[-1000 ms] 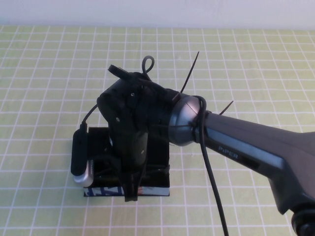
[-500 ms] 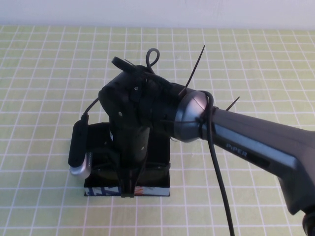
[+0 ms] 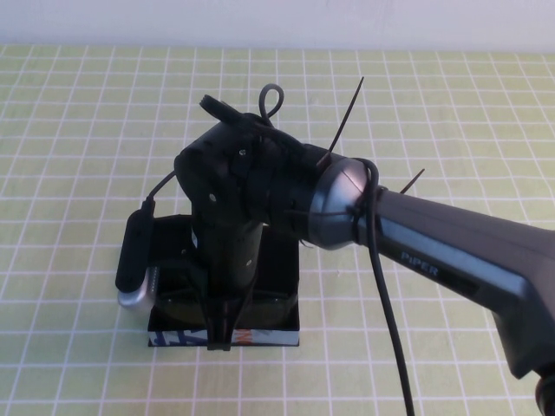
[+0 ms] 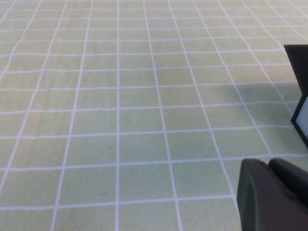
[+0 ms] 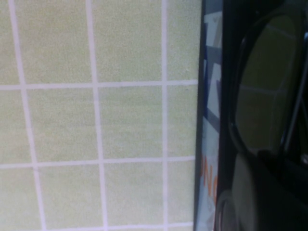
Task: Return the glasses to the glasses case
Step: Place the glasses in the glasses case
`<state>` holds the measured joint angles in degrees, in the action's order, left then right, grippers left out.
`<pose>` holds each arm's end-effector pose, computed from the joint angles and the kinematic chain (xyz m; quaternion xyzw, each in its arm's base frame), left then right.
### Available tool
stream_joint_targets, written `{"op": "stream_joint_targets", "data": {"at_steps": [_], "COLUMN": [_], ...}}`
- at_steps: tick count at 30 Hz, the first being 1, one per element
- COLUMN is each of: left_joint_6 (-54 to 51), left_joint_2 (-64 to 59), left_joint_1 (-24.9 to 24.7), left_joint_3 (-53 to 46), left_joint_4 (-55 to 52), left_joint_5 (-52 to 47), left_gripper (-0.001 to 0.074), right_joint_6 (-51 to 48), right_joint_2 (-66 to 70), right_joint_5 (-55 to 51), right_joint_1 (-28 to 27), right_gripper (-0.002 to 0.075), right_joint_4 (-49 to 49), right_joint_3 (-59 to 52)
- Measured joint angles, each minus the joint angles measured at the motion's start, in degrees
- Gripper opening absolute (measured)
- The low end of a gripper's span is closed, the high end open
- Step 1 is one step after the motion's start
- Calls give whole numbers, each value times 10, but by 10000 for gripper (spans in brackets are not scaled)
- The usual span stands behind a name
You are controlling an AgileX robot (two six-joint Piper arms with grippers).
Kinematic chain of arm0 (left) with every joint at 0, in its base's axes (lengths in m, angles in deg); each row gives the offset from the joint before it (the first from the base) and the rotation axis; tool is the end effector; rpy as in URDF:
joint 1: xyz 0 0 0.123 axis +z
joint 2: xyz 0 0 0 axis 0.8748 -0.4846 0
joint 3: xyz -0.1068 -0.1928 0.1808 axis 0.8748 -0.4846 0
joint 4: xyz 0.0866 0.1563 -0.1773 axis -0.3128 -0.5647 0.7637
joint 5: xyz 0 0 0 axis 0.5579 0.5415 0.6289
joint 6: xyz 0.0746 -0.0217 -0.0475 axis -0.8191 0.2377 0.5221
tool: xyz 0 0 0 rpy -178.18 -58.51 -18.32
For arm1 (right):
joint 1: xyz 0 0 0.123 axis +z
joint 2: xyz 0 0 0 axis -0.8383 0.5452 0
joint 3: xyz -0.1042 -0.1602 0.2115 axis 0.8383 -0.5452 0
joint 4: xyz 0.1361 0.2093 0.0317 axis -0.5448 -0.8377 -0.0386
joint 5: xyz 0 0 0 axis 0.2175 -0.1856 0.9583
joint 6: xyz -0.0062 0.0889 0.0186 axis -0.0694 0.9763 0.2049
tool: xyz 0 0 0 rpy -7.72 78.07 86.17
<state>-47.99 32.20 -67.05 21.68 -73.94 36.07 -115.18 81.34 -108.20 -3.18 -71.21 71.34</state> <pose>0.0516 -0.0073 0.1695 0.0402 0.8102 -0.0449 0.5830 0.2690 0.3615 0.2426 -0.7207 0.6850 -0.0057 0.1064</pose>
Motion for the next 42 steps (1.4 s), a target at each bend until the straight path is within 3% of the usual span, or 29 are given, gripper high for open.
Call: {"op": "stream_joint_targets", "data": {"at_steps": [42], "left_joint_6": [0], "left_joint_2": [0], "left_joint_1": [0], "left_joint_3": [0], "left_joint_4": [0], "left_joint_5": [0], "left_gripper": [-4], "right_joint_6": [13], "right_joint_2": [43], "right_joint_5": [0], "right_joint_1": [-10], "right_gripper": [11], "right_joint_4": [-8], "right_joint_3": [27]}}
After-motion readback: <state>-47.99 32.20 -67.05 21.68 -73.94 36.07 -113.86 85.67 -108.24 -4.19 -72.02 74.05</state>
